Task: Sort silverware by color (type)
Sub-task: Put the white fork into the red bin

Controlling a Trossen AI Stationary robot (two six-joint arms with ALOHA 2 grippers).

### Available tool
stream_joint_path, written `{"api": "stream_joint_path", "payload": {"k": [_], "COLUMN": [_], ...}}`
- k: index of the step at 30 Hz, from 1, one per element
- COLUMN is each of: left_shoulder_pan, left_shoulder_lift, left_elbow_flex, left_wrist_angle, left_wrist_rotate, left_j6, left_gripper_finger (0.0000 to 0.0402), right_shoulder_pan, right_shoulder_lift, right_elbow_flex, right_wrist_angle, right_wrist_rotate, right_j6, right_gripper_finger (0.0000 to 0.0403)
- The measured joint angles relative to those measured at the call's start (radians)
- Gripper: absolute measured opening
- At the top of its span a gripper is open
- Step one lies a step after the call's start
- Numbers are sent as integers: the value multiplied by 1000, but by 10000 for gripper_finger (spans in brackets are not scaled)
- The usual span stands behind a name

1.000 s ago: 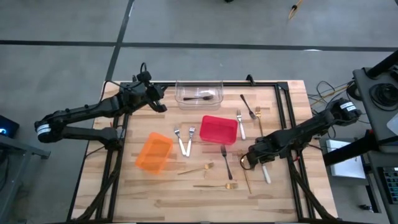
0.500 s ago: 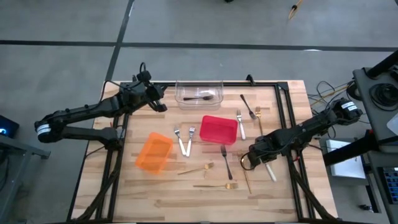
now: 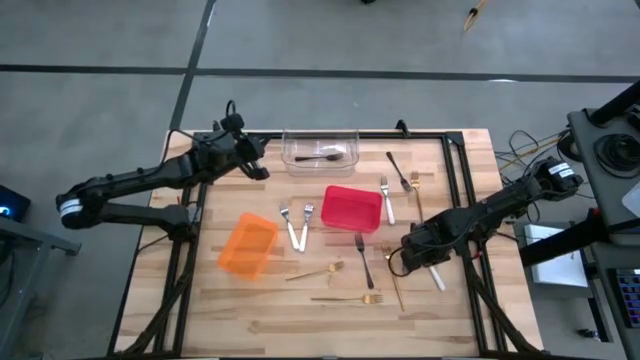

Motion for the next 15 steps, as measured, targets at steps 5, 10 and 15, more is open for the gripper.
{"api": "stream_joint_path", "payload": {"k": [5, 10, 15], "left_shoulder_pan": [0, 0, 0], "left_shoulder_lift": [19, 33, 38], "left_elbow_flex": [0, 0, 0], "left_wrist_angle": [14, 23, 50], "left_wrist_rotate": [0, 0, 0], "left_j6": [15, 22, 22], "left_gripper_finger": [0, 0, 0], "right_shoulder_pan": [88, 216, 327], "right_shoulder_lift": [3, 5, 5], "right_elbow_flex": [0, -5, -17], "right_wrist_angle": [2, 3, 8], "right_wrist_rotate": [99, 209, 288], "right_j6": [-72, 32, 144], "right_gripper_finger": [146, 162, 147]}}
